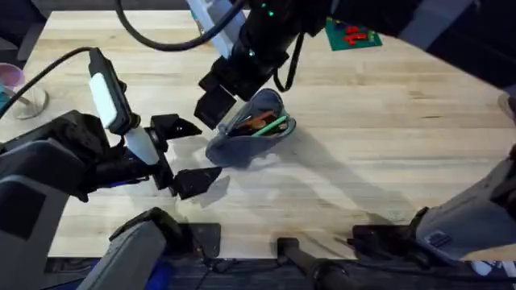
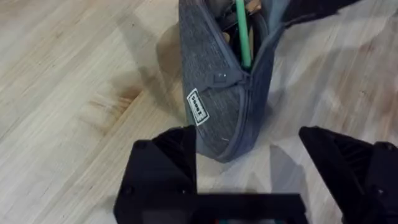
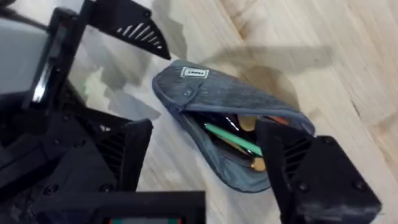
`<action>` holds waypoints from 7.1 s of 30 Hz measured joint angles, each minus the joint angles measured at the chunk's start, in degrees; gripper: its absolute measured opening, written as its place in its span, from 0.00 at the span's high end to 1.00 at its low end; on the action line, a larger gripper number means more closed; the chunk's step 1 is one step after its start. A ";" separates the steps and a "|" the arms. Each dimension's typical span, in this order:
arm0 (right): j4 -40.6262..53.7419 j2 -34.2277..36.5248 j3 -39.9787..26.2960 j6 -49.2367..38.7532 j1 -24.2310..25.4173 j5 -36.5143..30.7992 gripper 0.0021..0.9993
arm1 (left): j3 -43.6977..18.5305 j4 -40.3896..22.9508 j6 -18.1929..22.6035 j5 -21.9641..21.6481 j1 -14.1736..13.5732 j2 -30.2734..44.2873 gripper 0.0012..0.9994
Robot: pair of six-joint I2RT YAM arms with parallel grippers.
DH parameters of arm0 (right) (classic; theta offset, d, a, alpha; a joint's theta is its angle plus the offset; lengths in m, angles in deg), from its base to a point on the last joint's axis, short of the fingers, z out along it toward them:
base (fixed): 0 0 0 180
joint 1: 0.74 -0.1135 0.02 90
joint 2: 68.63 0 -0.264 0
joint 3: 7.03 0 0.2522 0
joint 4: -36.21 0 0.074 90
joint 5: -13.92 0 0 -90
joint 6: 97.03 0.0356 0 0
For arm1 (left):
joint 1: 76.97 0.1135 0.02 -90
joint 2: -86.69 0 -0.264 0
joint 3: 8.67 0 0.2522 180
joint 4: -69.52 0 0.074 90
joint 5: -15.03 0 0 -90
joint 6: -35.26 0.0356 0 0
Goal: Unzip the bag, pick up the pens from the table one at a time and place them inside, then zip the bag closed.
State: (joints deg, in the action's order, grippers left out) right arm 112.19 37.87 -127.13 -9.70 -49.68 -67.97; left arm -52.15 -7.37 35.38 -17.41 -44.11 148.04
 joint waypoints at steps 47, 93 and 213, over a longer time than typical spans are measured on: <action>-2.54 9.50 -0.02 7.88 -4.01 -3.97 0.00 | 0.00 0.15 0.01 0.00 0.00 0.00 0.00; -3.00 12.90 -0.11 9.13 -4.61 -3.83 0.97 | 0.00 0.15 0.16 0.00 0.00 0.00 0.00; 20.02 18.28 -25.94 41.30 -7.25 -11.78 0.00 | 0.00 0.37 0.18 -0.11 0.00 0.00 0.00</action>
State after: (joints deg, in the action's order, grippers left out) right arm 132.21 56.15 -153.08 31.60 -56.93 -79.76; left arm -52.15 -7.00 35.57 -17.52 -44.11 148.04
